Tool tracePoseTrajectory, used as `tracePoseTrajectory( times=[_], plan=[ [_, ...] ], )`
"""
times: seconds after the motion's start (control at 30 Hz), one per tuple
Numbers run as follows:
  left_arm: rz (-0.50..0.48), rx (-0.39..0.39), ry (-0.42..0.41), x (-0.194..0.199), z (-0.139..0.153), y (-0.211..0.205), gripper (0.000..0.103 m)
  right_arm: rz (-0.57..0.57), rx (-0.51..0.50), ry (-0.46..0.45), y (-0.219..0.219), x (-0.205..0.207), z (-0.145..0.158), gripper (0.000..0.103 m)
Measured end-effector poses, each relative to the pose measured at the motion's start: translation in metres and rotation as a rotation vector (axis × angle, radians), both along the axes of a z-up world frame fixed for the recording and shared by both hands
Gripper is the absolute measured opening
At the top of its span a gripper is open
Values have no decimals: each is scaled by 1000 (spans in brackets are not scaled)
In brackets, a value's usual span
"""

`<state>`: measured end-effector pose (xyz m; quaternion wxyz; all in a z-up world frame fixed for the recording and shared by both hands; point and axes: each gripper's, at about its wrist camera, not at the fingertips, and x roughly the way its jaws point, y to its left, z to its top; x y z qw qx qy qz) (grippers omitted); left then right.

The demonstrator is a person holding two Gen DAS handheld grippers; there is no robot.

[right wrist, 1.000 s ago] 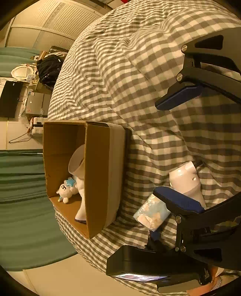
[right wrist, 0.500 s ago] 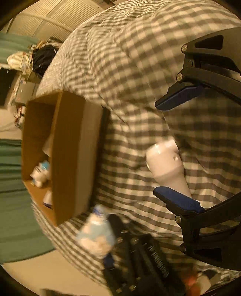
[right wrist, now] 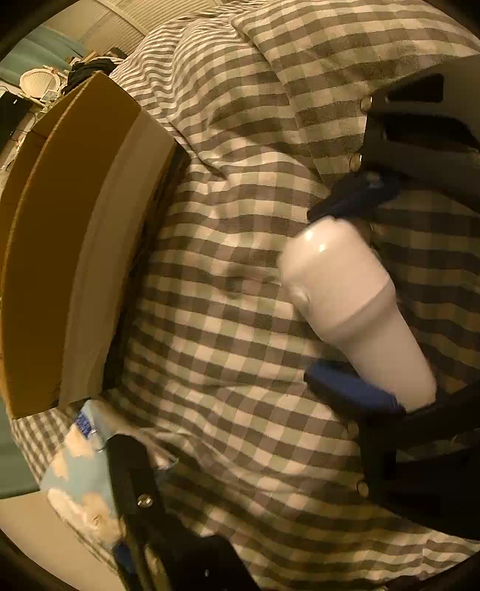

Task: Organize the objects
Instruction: 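Grasp the blue-patterned tissue pack with the left tool while the right tool grasps the white bottle, then carry the tissue pack and white bottle over the box and open both tools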

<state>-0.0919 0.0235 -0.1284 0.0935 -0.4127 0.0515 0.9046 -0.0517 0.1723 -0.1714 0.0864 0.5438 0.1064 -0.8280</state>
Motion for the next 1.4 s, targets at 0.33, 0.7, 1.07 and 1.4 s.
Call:
tracePoseTrajectory(
  times=[0.33,0.7,1.07,1.4],
  plan=[
    [33,-5,7,6,12,-5,59,36,-21,106,4,15,26,61],
    [52,23,39,34,49,-13,59,37,-21,266,3,37,87,61],
    [14,54,194,55,129,-6,59,34,-47,506,2,67,203,61],
    [-9,45,310,8,185,14,59,31,-66,696,16,30,294,61]
  ],
)
